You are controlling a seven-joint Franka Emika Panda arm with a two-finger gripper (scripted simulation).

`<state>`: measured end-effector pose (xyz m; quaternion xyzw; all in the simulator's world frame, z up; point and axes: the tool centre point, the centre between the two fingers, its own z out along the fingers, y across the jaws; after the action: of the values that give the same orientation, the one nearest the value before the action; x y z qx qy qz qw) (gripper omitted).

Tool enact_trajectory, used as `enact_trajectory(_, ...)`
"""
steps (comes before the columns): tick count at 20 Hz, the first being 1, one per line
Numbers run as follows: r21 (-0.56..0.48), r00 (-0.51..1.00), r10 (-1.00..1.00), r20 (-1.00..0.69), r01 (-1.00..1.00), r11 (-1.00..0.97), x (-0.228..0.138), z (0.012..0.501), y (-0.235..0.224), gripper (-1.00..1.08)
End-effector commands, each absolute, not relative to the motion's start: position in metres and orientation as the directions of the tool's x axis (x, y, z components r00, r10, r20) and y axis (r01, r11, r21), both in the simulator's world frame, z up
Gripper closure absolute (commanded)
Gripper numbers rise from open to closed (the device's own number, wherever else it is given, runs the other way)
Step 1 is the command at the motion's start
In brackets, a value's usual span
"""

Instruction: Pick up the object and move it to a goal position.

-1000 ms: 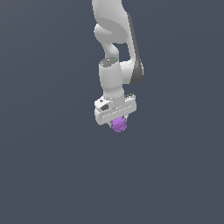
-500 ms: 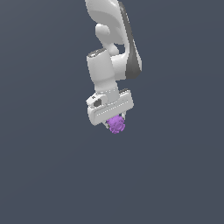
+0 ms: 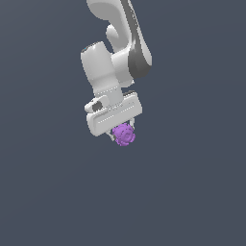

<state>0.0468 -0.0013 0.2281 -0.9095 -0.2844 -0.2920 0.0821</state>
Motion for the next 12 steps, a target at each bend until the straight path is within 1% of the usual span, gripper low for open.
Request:
enact_trajectory(1,0.024,0.637,0.473,0.608,0.581,-0.814,0.052,0.242,-0.006,1.08)
enact_trajectory(12,0.068,0.473,0.475,0.742,0.652,-0.755,0.075,0.309,-0.03,1.08)
